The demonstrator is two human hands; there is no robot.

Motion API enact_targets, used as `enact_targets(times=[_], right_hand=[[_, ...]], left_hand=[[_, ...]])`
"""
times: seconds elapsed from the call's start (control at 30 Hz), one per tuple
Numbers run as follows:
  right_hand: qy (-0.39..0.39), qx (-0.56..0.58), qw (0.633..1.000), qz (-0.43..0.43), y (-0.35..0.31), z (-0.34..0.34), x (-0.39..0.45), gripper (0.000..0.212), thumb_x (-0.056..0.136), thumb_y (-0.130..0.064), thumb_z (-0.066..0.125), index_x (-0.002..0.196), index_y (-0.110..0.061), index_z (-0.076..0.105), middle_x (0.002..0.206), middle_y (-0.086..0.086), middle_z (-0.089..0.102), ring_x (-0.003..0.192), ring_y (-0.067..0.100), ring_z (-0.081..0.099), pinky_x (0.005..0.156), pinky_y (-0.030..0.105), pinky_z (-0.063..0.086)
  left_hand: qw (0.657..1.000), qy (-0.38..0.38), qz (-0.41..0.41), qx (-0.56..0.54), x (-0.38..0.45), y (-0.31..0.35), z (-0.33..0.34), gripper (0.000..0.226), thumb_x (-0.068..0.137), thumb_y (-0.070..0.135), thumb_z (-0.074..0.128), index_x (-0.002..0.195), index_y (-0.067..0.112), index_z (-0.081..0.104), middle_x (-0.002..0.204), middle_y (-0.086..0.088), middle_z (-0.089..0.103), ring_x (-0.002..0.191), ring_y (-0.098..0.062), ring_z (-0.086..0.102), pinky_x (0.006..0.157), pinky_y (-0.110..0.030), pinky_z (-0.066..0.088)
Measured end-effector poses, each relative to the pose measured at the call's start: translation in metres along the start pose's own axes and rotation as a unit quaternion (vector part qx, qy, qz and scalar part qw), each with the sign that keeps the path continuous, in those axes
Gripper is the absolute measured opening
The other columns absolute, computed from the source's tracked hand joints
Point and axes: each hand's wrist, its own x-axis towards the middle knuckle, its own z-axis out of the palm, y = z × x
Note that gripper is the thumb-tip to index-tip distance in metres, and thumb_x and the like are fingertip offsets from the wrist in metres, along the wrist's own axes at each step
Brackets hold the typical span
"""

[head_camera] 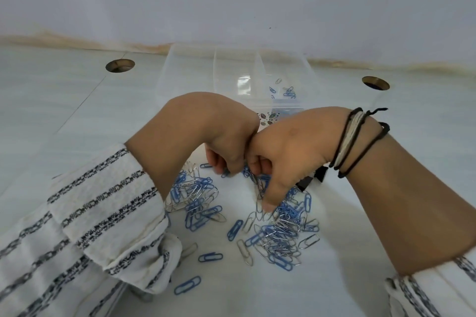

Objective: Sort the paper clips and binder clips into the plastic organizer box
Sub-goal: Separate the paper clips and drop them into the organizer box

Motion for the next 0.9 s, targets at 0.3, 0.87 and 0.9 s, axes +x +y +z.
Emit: enact_targets(times=[0.3, 0.87, 0.9], right_hand=[[0.021, 0.07, 0.997, -0.036, 0.004, 0.005, 0.015, 0.015, 0.082, -0.026, 0.081, 0.086, -0.019, 0.068, 0.072, -0.005, 0.068, 0.07, 0.018, 0.07, 0.062, 0.027, 0.052], [0.524, 0.292, 0.795, 0.092, 0.088, -0.025, -0.017, 0.006, 0.078, -0.018, 0.076, 0.082, -0.015, 0.071, 0.076, 0.003, 0.075, 0.07, 0.015, 0.075, 0.067, 0.029, 0.058], [0.529, 0.287, 0.791, 0.106, 0.088, -0.022, -0.008, 0.006, 0.079, -0.021, 0.076, 0.081, -0.016, 0.072, 0.077, 0.002, 0.075, 0.073, 0.016, 0.075, 0.067, 0.027, 0.058]], left_hand=[[0.999, -0.037, -0.001, -0.021, -0.003, -0.006, -0.002, 0.029, 0.086, -0.004, 0.074, 0.07, 0.019, 0.07, 0.071, -0.007, 0.077, 0.072, -0.022, 0.079, 0.065, -0.031, 0.065], [0.841, 0.485, 0.021, -0.241, 0.011, 0.001, -0.017, 0.004, 0.084, 0.024, 0.079, 0.083, 0.021, 0.079, 0.069, 0.01, 0.07, 0.054, 0.0, 0.058, 0.048, -0.008, 0.042], [0.819, 0.511, 0.027, -0.261, 0.019, 0.005, -0.012, 0.005, 0.085, 0.025, 0.08, 0.085, 0.02, 0.079, 0.069, 0.011, 0.069, 0.053, 0.002, 0.057, 0.047, -0.005, 0.039]])
